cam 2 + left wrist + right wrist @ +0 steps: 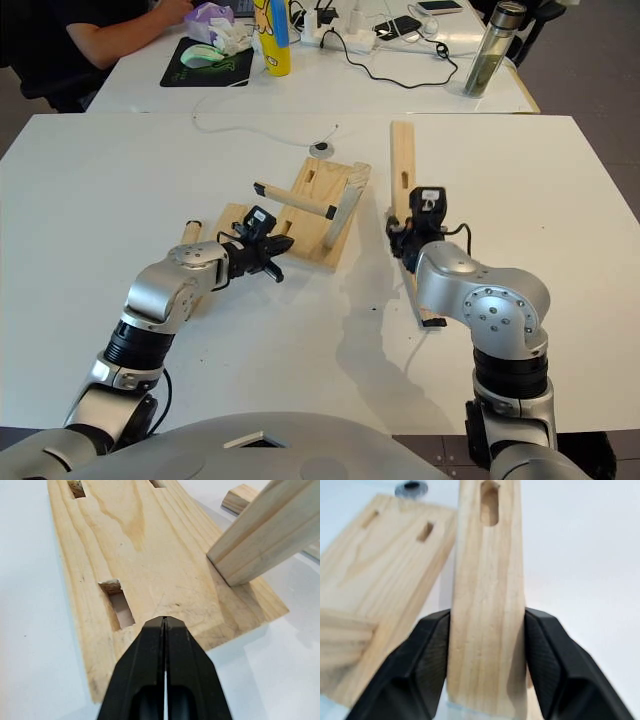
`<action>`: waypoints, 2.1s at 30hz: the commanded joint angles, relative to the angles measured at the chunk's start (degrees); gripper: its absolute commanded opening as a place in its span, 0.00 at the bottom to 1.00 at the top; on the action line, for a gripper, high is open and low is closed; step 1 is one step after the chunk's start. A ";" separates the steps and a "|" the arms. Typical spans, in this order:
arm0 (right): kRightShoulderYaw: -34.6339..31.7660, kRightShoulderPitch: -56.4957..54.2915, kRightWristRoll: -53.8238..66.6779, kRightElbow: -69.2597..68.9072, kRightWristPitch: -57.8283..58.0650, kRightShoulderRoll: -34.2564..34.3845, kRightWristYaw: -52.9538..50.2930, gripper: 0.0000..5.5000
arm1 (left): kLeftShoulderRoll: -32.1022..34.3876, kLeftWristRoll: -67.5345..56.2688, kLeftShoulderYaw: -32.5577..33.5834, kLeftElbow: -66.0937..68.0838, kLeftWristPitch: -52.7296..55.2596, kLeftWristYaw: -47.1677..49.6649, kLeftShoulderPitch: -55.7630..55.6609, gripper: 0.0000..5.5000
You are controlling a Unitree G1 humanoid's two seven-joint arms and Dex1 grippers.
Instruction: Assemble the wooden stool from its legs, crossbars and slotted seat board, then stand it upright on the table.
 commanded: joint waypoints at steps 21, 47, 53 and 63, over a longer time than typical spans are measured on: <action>-7.15 0.31 -18.31 -0.84 -2.67 7.21 13.07 0.38 | 8.24 -5.38 -5.56 -9.25 10.02 -3.91 10.54 0.00; -18.40 -20.09 17.10 12.31 -12.36 -1.52 62.37 0.38 | 26.01 -59.44 43.90 -1.57 16.20 -11.21 -22.71 0.56; -14.00 -22.73 31.27 13.38 -7.01 -5.90 64.50 0.38 | 23.13 -59.72 40.16 1.39 15.33 -8.80 -24.50 0.72; -9.65 -18.66 37.78 14.60 -2.83 -12.85 71.27 0.38 | 20.30 -72.03 37.41 6.65 20.32 -8.00 -29.96 0.98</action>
